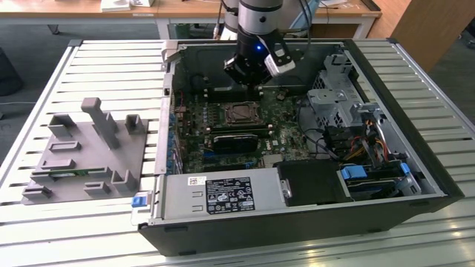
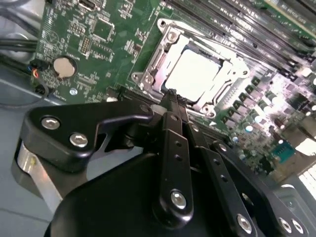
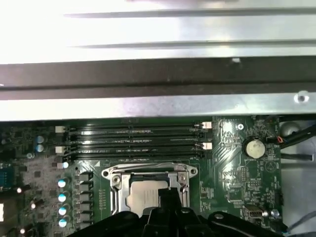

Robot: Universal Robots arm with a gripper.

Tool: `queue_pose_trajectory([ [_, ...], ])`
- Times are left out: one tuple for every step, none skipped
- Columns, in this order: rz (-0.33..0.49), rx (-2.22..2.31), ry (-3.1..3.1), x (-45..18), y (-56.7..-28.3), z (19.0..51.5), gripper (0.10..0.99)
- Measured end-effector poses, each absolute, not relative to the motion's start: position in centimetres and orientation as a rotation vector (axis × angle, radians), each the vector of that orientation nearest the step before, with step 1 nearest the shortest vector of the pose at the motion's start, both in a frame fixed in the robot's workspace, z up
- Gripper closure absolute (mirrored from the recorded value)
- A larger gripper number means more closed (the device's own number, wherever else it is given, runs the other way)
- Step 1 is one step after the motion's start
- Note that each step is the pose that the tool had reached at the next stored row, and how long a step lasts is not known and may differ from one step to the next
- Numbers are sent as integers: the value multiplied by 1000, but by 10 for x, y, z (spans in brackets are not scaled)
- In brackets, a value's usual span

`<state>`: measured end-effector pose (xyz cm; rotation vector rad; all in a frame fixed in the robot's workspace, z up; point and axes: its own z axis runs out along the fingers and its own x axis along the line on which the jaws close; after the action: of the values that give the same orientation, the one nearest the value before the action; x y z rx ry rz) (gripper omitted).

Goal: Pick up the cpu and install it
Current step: 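Install the second cpu locking lever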

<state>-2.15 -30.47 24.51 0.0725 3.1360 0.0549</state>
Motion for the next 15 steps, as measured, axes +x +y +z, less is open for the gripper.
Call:
queue_pose_trajectory([
  [55,73,3136,-22,-306,245,980],
  [55,73,3136,-22,-308,245,980],
  [56,73,3136,-22,-311,245,980],
  [55,73,3136,-22,-314,245,980],
  [55,73,3136,-22,-318,245,980],
  [56,73,3136,-22,-321,245,980],
  [55,73,3136,-22,-325,245,980],
  [56,73,3136,-22,-329,245,980],
  [56,73,3136,-22,-332,245,980],
  [59,73,3137,-22,-335,244,980],
  [62,73,3138,-22,-338,243,980],
  [65,73,3139,-22,-340,242,980],
  [67,73,3140,-22,-341,241,980],
  [70,73,3139,-22,-344,240,980],
  [74,73,3139,-22,-347,239,980],
])
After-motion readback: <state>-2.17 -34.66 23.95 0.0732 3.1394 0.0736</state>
